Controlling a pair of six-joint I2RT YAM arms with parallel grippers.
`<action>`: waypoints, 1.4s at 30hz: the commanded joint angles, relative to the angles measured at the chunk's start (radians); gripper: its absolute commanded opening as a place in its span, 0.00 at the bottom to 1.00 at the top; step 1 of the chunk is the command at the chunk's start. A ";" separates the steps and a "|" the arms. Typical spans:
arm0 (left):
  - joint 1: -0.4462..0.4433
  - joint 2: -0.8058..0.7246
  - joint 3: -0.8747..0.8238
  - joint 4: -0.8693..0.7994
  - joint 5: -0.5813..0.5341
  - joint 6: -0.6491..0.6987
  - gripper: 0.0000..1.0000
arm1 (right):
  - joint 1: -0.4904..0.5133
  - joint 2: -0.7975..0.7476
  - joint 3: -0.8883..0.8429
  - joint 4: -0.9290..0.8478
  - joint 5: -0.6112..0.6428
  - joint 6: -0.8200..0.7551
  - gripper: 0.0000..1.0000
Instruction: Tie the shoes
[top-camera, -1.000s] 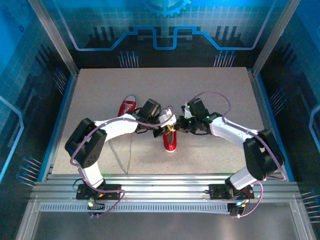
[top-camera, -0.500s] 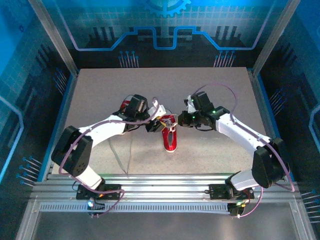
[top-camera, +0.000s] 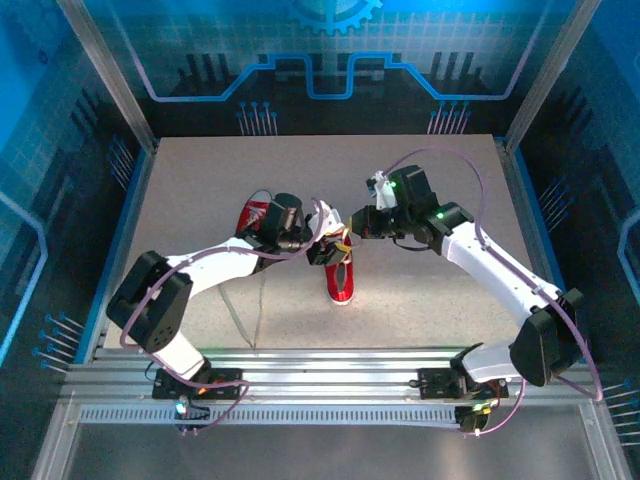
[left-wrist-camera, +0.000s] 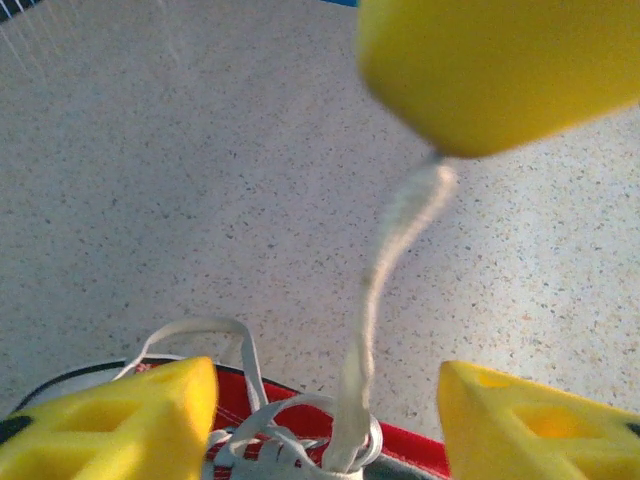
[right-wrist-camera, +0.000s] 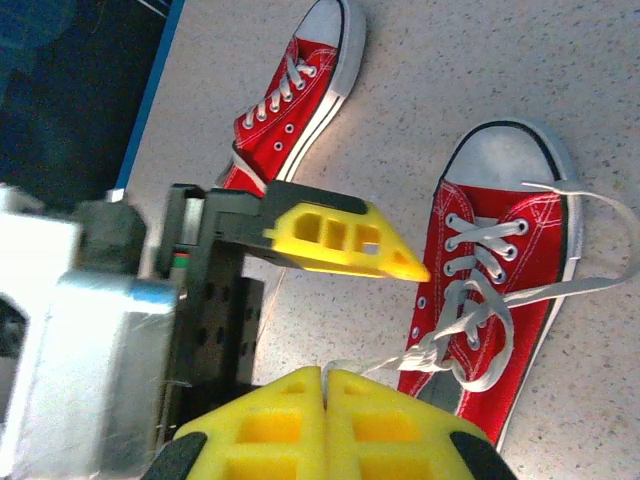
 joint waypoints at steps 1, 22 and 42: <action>-0.003 0.031 0.035 0.069 0.022 -0.051 0.44 | -0.015 0.019 0.024 -0.005 -0.067 -0.013 0.00; 0.099 -0.110 -0.131 0.082 0.022 -0.181 0.00 | -0.149 0.374 -0.088 0.201 -0.071 0.226 0.53; 0.124 -0.174 -0.162 0.070 0.027 -0.189 0.00 | -0.095 0.511 -0.149 0.485 -0.067 0.448 0.09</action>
